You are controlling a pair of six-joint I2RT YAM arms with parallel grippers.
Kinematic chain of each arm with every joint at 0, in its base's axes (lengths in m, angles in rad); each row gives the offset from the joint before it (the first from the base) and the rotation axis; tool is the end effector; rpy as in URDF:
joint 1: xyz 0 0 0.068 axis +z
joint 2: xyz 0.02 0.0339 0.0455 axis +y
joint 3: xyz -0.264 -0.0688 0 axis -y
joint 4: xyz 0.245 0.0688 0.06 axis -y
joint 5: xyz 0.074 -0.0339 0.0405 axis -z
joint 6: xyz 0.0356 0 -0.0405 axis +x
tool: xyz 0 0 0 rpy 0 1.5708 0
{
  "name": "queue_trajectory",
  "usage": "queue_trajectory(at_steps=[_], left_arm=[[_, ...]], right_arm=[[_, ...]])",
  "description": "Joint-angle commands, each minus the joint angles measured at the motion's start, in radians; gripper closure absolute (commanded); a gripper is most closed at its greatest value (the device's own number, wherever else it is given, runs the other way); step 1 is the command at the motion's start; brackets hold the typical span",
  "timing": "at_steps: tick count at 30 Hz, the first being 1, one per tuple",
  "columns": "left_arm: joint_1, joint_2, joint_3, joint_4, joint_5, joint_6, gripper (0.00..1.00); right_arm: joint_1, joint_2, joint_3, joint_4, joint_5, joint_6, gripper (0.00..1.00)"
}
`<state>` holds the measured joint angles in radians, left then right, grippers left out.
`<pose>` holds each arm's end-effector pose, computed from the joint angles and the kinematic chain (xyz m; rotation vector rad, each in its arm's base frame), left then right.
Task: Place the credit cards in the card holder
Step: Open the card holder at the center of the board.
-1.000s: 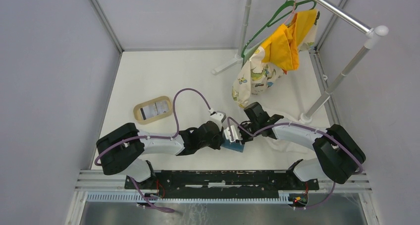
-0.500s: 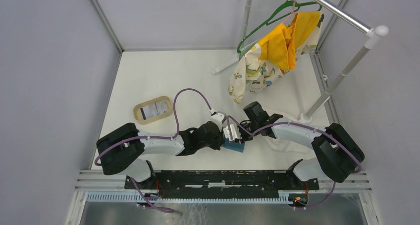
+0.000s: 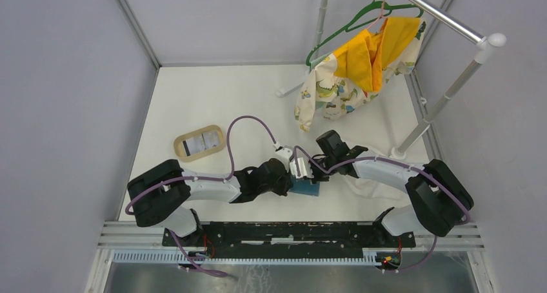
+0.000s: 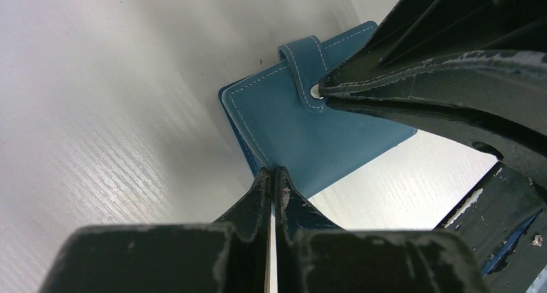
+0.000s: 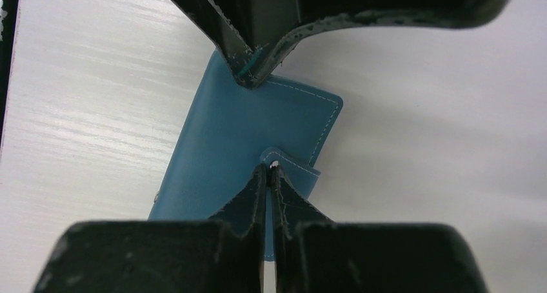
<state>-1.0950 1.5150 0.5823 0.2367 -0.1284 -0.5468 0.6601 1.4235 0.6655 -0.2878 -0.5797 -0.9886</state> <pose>0.1338 -0.2497 0.1460 0.5714 2.2947 -0.7052 0.1875 0.1702 0.1600 -1.9464 1.5309 0.6178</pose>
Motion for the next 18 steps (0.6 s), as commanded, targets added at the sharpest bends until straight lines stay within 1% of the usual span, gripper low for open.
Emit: queue_trajectory(at_steps=[1, 10, 18], left_arm=[[-0.022, 0.035, -0.006, 0.015, 0.061, 0.066, 0.98], [-0.021, 0.039, -0.004, -0.008, 0.036, 0.068, 0.98], [-0.021, 0.031, -0.001, -0.016, 0.019, 0.068, 0.98]], right_arm=[[-0.030, -0.027, 0.008, 0.085, 0.053, 0.081, 1.00], [-0.103, -0.073, -0.003, 0.150, -0.024, 0.206, 1.00], [-0.134, -0.081, -0.014, 0.210, -0.028, 0.312, 1.00]])
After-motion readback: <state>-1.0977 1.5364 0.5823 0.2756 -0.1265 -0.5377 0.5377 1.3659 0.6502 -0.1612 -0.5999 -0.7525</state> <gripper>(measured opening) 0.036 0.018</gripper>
